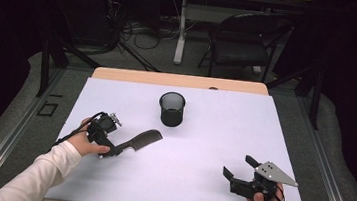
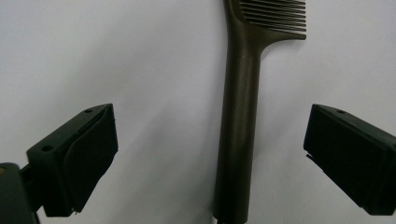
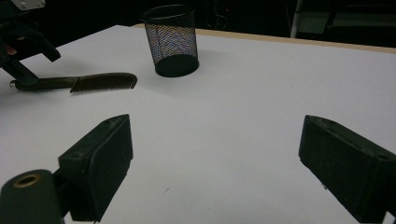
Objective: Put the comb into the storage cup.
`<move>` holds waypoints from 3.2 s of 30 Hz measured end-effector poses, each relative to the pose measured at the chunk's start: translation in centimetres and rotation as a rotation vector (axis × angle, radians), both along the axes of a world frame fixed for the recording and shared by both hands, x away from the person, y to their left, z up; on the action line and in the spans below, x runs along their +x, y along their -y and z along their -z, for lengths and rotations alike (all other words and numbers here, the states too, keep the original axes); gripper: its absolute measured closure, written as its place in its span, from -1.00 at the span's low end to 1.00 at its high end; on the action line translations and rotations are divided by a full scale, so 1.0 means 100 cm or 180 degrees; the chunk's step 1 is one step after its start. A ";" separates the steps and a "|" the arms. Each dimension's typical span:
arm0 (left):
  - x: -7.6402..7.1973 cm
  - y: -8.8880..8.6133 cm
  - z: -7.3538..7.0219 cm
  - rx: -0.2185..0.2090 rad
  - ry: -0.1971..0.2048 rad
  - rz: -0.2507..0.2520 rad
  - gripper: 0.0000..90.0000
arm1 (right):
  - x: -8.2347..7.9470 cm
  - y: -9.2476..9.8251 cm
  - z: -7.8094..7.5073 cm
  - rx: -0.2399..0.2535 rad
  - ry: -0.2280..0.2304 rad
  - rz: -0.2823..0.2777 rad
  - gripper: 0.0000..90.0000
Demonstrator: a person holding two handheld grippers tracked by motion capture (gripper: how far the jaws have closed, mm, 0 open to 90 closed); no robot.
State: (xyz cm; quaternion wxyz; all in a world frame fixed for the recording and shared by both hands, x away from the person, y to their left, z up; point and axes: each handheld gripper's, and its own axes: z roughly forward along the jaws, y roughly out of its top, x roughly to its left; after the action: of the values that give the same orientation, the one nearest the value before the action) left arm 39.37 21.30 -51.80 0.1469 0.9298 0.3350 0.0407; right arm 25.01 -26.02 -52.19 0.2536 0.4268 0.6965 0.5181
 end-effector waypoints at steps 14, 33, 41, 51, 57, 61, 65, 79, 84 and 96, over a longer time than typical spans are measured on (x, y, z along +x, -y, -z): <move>0.000 0.013 0.002 0.0338 -0.0116 0.0260 -0.58 | 0.000 0.000 0.000 -0.0006 -0.0011 -0.0004 -0.77; 0.001 0.019 0.004 0.0525 -0.0212 0.0386 0.14 | 0.000 0.000 0.000 -0.0008 -0.0012 -0.0011 -0.77; 0.001 0.020 0.006 0.0506 -0.0249 0.0368 0.25 | 0.000 -0.001 0.001 0.0011 -0.0016 -0.0018 -0.77; 0.004 0.021 0.007 0.0489 -0.0290 0.0374 0.30 | 0.001 -0.001 0.001 -0.0008 -0.0010 -0.0039 -0.76; 0.005 0.022 0.007 0.0489 -0.0346 0.0365 0.37 | 0.000 -0.001 0.001 -0.0005 -0.0029 -0.0044 -0.76; 0.006 0.023 0.006 0.0516 -0.0393 0.0354 0.38 | 0.001 -0.001 0.001 -0.0010 -0.0029 -0.0046 -0.76; 0.007 0.026 0.006 0.0565 -0.0432 0.0367 0.42 | 0.001 -0.001 0.001 -0.0009 -0.0030 -0.0048 -0.76; 0.007 0.026 0.006 0.0553 -0.0437 0.0392 0.59 | 0.001 -0.001 0.001 -0.0009 -0.0025 -0.0050 -0.75; 0.007 0.026 0.006 0.0545 -0.0430 0.0386 0.59 | 0.001 -0.001 0.001 -0.0012 -0.0027 -0.0051 -0.75; 0.006 0.026 0.006 0.0542 -0.0415 0.0377 0.61 | 0.001 -0.001 0.001 -0.0005 -0.0037 -0.0051 -0.75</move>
State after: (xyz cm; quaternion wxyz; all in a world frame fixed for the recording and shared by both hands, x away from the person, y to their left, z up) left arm 40.00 18.71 -52.39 0.0474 0.9578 0.2837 -0.0004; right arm 25.08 -25.87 -52.27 0.2457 0.4241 0.7017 0.5171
